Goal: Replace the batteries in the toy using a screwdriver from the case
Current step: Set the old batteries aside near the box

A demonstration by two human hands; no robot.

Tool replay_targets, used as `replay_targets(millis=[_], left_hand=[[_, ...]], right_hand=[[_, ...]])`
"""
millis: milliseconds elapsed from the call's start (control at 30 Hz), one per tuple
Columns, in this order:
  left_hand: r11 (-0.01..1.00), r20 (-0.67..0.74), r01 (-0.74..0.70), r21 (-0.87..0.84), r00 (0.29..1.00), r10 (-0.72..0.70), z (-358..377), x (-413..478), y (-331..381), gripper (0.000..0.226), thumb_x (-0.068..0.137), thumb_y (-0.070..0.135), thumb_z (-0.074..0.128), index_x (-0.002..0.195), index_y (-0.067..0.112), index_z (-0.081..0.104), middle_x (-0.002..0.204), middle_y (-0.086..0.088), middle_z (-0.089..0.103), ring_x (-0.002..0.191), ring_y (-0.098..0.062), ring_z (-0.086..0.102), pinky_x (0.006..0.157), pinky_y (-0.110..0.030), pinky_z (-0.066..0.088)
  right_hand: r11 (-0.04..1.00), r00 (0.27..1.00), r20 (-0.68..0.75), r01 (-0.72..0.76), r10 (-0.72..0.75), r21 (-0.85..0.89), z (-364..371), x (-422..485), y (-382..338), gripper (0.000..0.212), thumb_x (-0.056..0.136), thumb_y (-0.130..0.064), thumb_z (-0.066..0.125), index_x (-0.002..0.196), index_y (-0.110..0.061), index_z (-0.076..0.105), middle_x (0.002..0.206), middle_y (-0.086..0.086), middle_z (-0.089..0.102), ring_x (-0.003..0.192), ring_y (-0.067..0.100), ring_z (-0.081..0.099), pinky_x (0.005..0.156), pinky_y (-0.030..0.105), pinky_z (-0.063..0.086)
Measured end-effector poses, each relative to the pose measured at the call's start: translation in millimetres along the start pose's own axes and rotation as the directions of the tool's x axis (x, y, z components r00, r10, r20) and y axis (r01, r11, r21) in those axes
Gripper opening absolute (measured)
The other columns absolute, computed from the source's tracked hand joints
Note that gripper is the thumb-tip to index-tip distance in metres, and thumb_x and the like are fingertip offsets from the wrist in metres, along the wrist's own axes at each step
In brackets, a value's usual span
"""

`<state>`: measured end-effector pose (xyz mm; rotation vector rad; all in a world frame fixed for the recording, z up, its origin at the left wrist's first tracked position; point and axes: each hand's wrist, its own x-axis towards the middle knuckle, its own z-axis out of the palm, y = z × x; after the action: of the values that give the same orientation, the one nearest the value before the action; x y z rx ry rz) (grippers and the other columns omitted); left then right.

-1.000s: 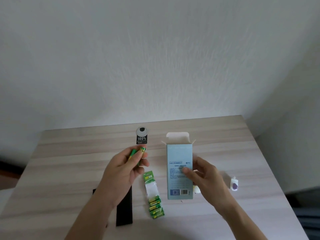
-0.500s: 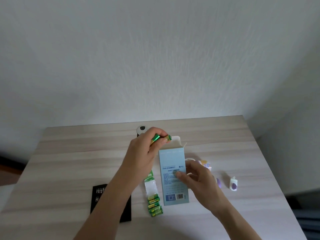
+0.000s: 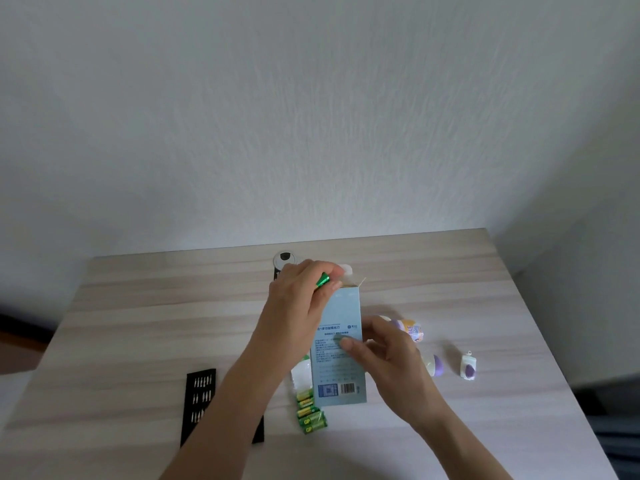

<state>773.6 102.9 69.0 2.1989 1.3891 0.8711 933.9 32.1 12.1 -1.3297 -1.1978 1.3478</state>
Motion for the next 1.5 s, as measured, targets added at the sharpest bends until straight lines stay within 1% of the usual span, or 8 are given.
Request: replay_targets(millis=[100, 300, 533, 633, 833, 1100, 1367, 1500], left_hand=[[1.000, -0.011, -0.001, -0.002, 1.000, 0.001, 0, -2, -1, 0.023, 0.100, 0.032, 0.051, 0.112, 0.019, 0.064, 0.092, 0.007, 0.063, 0.084, -0.011, 0.059, 0.064, -0.017, 0.047], [0.975, -0.055, 0.033, -0.220, 0.997, -0.046, -14, 1, 1, 0.030, 0.098, 0.042, 0.046, 0.106, 0.014, 0.042, 0.101, 0.010, 0.074, 0.093, -0.004, 0.069, 0.072, -0.015, 0.051], [0.994, -0.037, -0.099, -0.040, 0.995, 0.098, -24, 16, -1, 0.014, 0.093, 0.020, 0.066, 0.102, 0.010, 0.070, 0.094, 0.003, 0.060, 0.080, -0.005, 0.057, 0.074, -0.009, 0.041], [0.995, 0.010, -0.097, -0.002, 0.995, 0.097, -17, 18, 0, 0.022, 0.096, 0.020, 0.063, 0.114, 0.011, 0.072, 0.095, 0.004, 0.062, 0.080, -0.002, 0.055, 0.075, -0.010, 0.038], [0.998, 0.134, -0.010, -0.065, 0.991, 0.019, -10, 16, -1, 0.043, 0.104, 0.009, 0.045, 0.146, 0.015, 0.047, 0.109, 0.005, 0.049, 0.099, -0.008, 0.052, 0.088, -0.019, 0.041], [0.969, 0.050, 0.085, -0.231, 0.996, -0.076, -13, 18, -1, 0.011, 0.091, 0.018, 0.069, 0.101, 0.020, 0.066, 0.099, 0.015, 0.070, 0.093, -0.005, 0.065, 0.082, -0.023, 0.052], [0.964, -0.054, 0.046, -0.262, 0.997, -0.062, -5, 15, -3, 0.005, 0.088, 0.019, 0.073, 0.090, 0.022, 0.069, 0.089, 0.011, 0.071, 0.088, -0.013, 0.065, 0.080, -0.032, 0.053], [0.969, -0.167, 0.045, -0.242, 0.982, -0.087, 4, 8, -2, 0.001, 0.088, 0.023, 0.073, 0.088, 0.022, 0.073, 0.085, 0.016, 0.070, 0.086, -0.010, 0.065, 0.077, -0.021, 0.049]], right_hand=[[1.000, 1.000, -0.016, 0.007, -0.007, 0.018, 2, 1, -2, 0.019, 0.089, -0.036, 0.068, 0.105, -0.026, 0.070, 0.101, -0.005, 0.075, 0.086, 0.025, 0.071, 0.077, 0.045, 0.058], [0.998, 1.000, -0.010, 0.009, -0.010, -0.055, -3, 1, 1, 0.013, 0.094, -0.026, 0.068, 0.106, -0.030, 0.069, 0.101, -0.007, 0.075, 0.084, 0.026, 0.069, 0.080, 0.050, 0.056], [0.999, 1.000, -0.003, 0.003, -0.003, -0.033, 0, -2, 2, 0.011, 0.093, -0.025, 0.068, 0.103, -0.029, 0.069, 0.099, -0.008, 0.074, 0.084, 0.026, 0.068, 0.080, 0.049, 0.057], [1.000, 1.000, 0.008, 0.009, -0.009, -0.015, 0, -2, 1, 0.013, 0.094, -0.024, 0.068, 0.101, -0.034, 0.070, 0.100, -0.006, 0.074, 0.086, 0.027, 0.069, 0.081, 0.048, 0.057], [1.000, 1.000, -0.003, 0.004, -0.004, 0.005, -2, -1, 2, 0.014, 0.094, -0.027, 0.068, 0.102, -0.038, 0.069, 0.102, -0.005, 0.074, 0.087, 0.029, 0.069, 0.080, 0.045, 0.057], [1.000, 1.000, -0.010, 0.014, -0.014, -0.004, -4, 0, 0, 0.011, 0.094, -0.028, 0.067, 0.104, -0.030, 0.069, 0.102, -0.007, 0.075, 0.087, 0.027, 0.069, 0.080, 0.048, 0.057], [1.000, 0.999, -0.038, 0.018, -0.018, -0.007, -2, 4, -3, 0.013, 0.094, -0.029, 0.067, 0.106, -0.026, 0.069, 0.104, -0.007, 0.075, 0.087, 0.022, 0.071, 0.081, 0.050, 0.057], [0.999, 0.998, -0.049, 0.035, -0.034, 0.015, 1, 6, -7, 0.013, 0.094, -0.027, 0.067, 0.107, -0.025, 0.069, 0.103, -0.005, 0.075, 0.087, 0.025, 0.071, 0.081, 0.050, 0.057]])
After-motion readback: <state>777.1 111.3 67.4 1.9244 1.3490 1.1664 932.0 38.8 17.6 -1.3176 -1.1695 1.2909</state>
